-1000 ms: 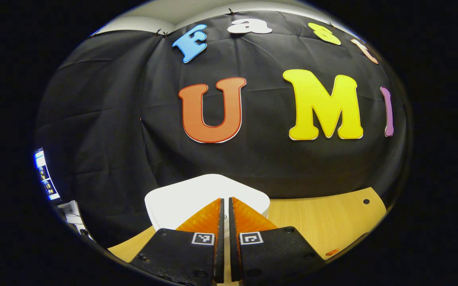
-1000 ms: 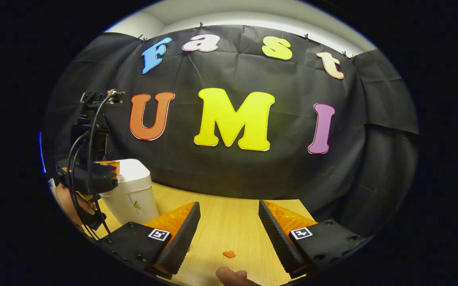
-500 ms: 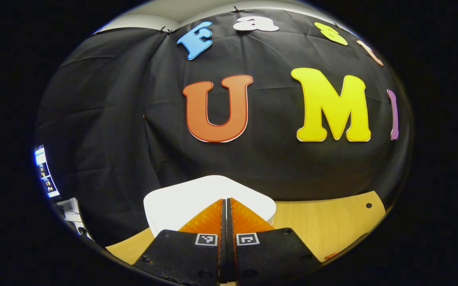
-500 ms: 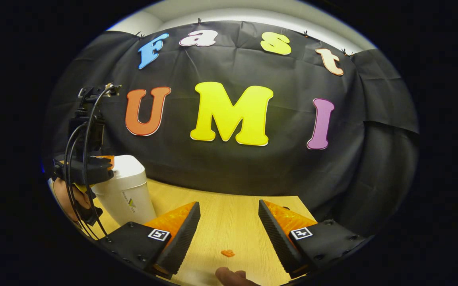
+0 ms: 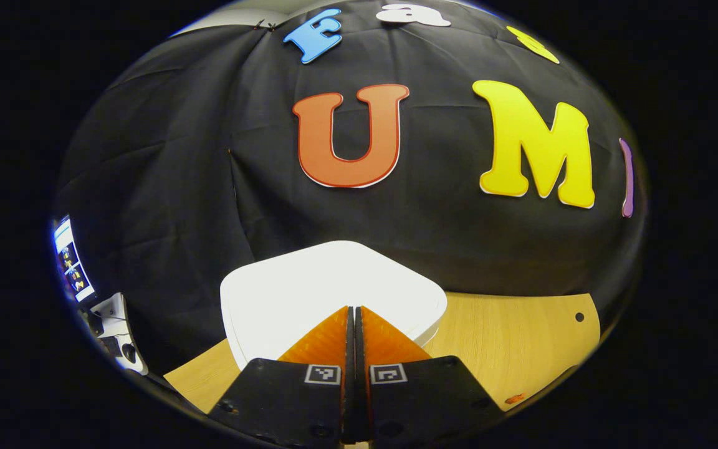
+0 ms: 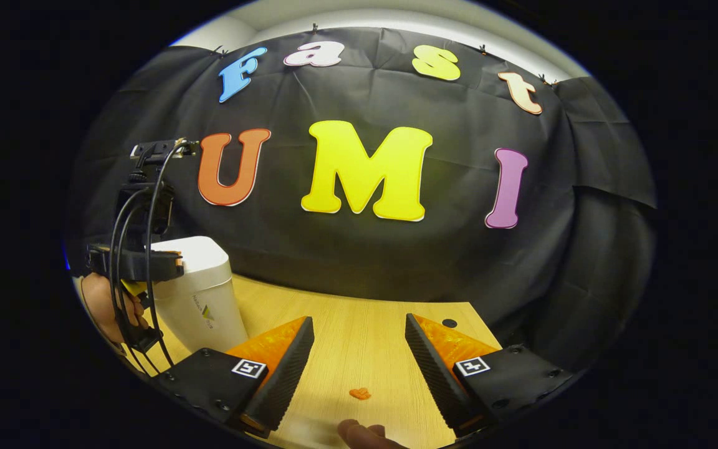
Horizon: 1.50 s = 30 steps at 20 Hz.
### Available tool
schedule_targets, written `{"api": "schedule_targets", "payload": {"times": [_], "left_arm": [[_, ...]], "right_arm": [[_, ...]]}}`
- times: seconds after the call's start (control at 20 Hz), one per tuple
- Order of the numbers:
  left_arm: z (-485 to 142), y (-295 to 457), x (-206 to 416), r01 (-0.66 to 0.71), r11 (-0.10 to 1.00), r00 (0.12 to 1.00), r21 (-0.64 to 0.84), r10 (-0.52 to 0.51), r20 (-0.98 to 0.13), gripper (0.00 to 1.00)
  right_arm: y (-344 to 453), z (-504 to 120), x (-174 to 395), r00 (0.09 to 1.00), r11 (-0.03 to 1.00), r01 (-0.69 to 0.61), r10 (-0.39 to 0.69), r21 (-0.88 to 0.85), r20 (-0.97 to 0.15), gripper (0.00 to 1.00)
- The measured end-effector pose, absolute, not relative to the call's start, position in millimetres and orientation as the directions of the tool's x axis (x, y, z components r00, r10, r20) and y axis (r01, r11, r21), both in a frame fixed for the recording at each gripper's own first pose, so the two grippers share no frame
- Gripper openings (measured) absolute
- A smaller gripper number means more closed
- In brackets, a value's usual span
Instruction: Press the lid of the desktop garbage bin to open it, pick up the crumpled paper on the desktop and throw it into the bin, then pick up the pop can on the desktop and drop it into the bin, and finally close the garbage bin lid.
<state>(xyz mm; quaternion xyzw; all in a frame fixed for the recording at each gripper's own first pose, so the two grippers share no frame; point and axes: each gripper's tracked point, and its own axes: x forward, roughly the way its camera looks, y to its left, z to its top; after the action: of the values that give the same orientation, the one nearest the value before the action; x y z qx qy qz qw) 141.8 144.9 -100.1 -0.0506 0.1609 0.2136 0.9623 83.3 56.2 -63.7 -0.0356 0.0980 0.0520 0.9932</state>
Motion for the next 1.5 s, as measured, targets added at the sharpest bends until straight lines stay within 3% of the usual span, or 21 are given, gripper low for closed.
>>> {"api": "schedule_targets", "payload": {"times": [0.2, 0.25, 0.3, 0.45, 0.65, 0.9, 0.95, 1.0, 1.1, 1.3, 1.35, 1.5], "left_arm": [[-98.1, 145.8, 144.9, -0.423, 0.906, 0.862, -0.028, 0.393, -0.321, 0.04], [-97.4, 146.7, 143.5, -0.423, 0.905, 0.864, -0.039, 0.390, -0.318, 0.08], [-92.9, 145.8, 142.7, -0.413, 0.910, 0.874, -0.045, 0.381, -0.300, 0.03], [-86.3, 146.8, 139.2, -0.402, 0.914, 0.884, -0.056, 0.372, -0.284, 0.03], [-44.7, 147.1, 129.3, -0.408, 0.913, 0.897, 0.024, 0.405, -0.177, 0.03], [-18.3, 118.3, 112.1, -0.357, 0.934, 0.927, -0.004, 0.354, -0.125, 0.05], [-17.2, 112.5, 109.9, -0.342, 0.939, 0.934, -0.026, 0.337, -0.123, 0.13], [-17.9, 101.2, 107.7, -0.314, 0.948, 0.943, -0.044, 0.306, -0.129, 0.15], [-17.9, 89.5, 101.6, -0.280, 0.958, 0.955, -0.067, 0.270, -0.126, 0.42], [-31.4, 66.4, 92.6, -0.221, 0.973, 0.966, -0.062, 0.210, -0.151, 0.59], [-33.0, 61.8, 90.3, -0.209, 0.976, 0.969, -0.070, 0.196, -0.149, 0.75], [-43.1, 49.6, 82.3, -0.181, 0.980, 0.973, -0.083, 0.166, -0.163, 0.82]], "right_arm": [[56.4, -64.1, 79.1, 0.974, 0.992, -0.113, 0.101, -0.049, -0.201, 0.94], [56.4, -62.6, 77.8, 0.974, 0.992, -0.114, 0.103, -0.047, -0.200, 0.94], [56.0, -61.4, 76.0, 0.975, 0.992, -0.116, 0.105, -0.044, -0.197, 0.94], [53.9, -58.7, 70.8, 0.975, 0.992, -0.118, 0.109, -0.038, -0.192, 0.94], [47.5, -57.9, 65.2, 0.976, 0.993, -0.115, 0.107, -0.030, -0.189, 0.94], [36.5, -63.2, 57.8, 0.977, 0.995, -0.096, 0.094, -0.005, -0.194, 0.94], [34.7, -62.3, 55.8, 0.977, 0.995, -0.098, 0.096, 0.000, -0.191, 0.94], [32.6, -62.8, 53.7, 0.977, 0.995, -0.095, 0.093, 0.000, -0.189, 0.94], [26.5, -64.0, 49.9, 0.979, 0.996, -0.087, 0.085, -0.002, -0.187, 0.94], [18.4, -71.4, 45.3, 0.977, 0.997, -0.079, 0.077, -0.005, -0.199, 0.94], [17.2, -72.5, 45.1, 0.977, 0.997, -0.077, 0.075, -0.006, -0.200, 0.94], [14.8, -79.7, 45.6, 0.975, 0.997, -0.074, 0.073, 0.000, -0.211, 0.94]]}}
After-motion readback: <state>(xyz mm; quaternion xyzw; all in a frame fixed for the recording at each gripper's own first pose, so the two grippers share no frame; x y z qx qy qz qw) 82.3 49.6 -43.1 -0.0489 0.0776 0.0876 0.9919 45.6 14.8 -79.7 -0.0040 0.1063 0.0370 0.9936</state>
